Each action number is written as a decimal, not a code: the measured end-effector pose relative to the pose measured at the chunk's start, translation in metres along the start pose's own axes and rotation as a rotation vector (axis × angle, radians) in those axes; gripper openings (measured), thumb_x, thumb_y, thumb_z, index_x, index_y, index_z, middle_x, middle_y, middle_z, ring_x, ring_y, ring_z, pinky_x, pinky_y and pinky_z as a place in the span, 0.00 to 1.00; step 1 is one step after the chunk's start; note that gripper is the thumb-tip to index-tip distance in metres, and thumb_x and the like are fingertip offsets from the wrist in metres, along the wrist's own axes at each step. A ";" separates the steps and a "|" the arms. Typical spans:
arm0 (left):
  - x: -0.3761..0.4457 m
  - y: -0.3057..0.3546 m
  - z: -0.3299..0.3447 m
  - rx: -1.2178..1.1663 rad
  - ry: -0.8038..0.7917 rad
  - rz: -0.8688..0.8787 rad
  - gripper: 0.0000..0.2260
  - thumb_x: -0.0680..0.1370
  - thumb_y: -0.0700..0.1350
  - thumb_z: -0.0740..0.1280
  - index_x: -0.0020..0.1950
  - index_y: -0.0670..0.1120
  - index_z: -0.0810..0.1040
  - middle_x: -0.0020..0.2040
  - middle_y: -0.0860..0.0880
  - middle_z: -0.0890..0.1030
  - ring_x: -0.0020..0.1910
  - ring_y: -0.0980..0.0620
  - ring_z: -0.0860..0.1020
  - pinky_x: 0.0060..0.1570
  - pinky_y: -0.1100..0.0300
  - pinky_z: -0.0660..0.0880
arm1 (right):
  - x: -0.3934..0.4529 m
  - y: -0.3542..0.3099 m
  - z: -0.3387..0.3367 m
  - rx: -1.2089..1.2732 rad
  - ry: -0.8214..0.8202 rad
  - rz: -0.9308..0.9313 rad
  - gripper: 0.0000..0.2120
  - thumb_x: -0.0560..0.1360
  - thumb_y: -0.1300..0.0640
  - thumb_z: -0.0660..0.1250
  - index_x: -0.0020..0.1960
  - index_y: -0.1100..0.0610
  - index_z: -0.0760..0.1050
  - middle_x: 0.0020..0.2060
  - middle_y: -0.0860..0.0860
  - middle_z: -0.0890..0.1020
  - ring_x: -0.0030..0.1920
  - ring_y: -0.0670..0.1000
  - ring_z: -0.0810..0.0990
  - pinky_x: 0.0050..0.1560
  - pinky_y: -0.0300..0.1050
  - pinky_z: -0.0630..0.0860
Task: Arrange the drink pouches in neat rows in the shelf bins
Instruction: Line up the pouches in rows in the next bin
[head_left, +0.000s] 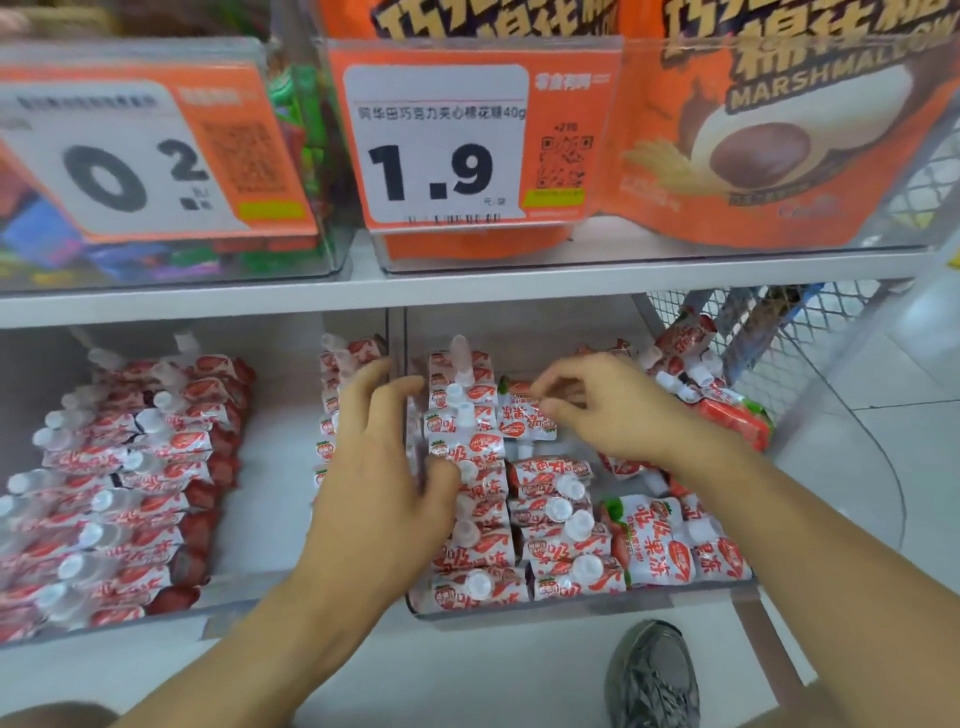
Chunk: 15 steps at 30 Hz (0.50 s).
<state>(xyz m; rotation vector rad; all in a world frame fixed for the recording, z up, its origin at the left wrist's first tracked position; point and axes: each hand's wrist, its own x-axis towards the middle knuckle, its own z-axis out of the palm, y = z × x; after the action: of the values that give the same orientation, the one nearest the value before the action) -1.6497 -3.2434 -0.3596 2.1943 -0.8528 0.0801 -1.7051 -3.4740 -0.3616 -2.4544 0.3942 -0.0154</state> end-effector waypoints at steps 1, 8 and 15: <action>0.000 0.000 0.000 0.000 -0.002 -0.002 0.25 0.67 0.44 0.63 0.65 0.45 0.71 0.69 0.49 0.64 0.66 0.57 0.65 0.58 0.85 0.50 | 0.007 0.001 0.002 -0.051 0.060 -0.054 0.09 0.78 0.57 0.69 0.57 0.53 0.81 0.55 0.47 0.83 0.55 0.48 0.82 0.62 0.50 0.78; -0.001 0.000 -0.001 0.030 -0.020 0.005 0.22 0.69 0.48 0.62 0.63 0.49 0.71 0.70 0.52 0.63 0.67 0.53 0.68 0.57 0.65 0.63 | 0.039 0.006 0.025 -0.432 -0.203 -0.051 0.38 0.73 0.50 0.75 0.77 0.54 0.61 0.71 0.55 0.73 0.69 0.57 0.73 0.68 0.52 0.72; -0.001 -0.002 -0.001 0.033 -0.031 0.015 0.21 0.71 0.50 0.63 0.63 0.48 0.70 0.71 0.53 0.61 0.67 0.49 0.69 0.59 0.58 0.69 | 0.041 0.000 0.008 -0.396 -0.193 -0.025 0.39 0.67 0.51 0.80 0.74 0.51 0.67 0.66 0.53 0.76 0.62 0.55 0.77 0.60 0.47 0.76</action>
<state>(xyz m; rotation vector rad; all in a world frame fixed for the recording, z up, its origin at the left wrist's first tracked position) -1.6494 -3.2412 -0.3602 2.2252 -0.8908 0.0677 -1.6651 -3.4810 -0.3722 -2.8174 0.3025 0.3148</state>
